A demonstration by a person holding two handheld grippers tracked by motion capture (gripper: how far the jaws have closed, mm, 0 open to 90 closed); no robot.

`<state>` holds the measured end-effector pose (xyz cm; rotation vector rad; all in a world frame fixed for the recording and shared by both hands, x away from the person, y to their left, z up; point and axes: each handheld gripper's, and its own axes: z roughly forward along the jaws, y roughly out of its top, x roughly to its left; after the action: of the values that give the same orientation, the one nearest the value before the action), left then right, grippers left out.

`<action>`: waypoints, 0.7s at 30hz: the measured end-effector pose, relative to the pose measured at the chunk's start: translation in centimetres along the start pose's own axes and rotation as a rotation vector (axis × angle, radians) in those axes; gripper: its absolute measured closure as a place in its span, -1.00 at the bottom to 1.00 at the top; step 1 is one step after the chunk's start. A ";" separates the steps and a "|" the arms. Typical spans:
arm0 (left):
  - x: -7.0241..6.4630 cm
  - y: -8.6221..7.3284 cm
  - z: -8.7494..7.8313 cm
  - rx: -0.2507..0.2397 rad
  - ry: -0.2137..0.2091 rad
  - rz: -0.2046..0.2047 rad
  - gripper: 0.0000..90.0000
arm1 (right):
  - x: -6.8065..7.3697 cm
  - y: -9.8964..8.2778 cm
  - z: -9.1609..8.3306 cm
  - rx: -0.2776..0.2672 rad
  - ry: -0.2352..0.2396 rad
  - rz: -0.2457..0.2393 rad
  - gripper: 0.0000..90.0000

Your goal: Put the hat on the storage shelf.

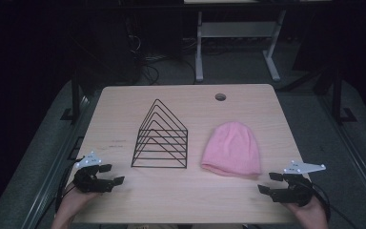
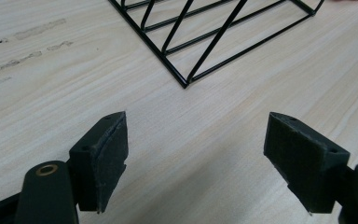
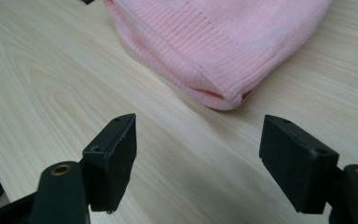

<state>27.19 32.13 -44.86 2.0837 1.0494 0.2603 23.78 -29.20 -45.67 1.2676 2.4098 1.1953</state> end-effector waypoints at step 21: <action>-0.4 -0.2 -0.2 0.010 0.003 0.019 -0.51 | 1.3 3.4 1.1 0.030 0.043 -0.059 -0.49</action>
<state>26.76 32.03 -44.78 2.1039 1.0350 0.2679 25.63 -26.46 -43.69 1.1826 2.4859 1.1871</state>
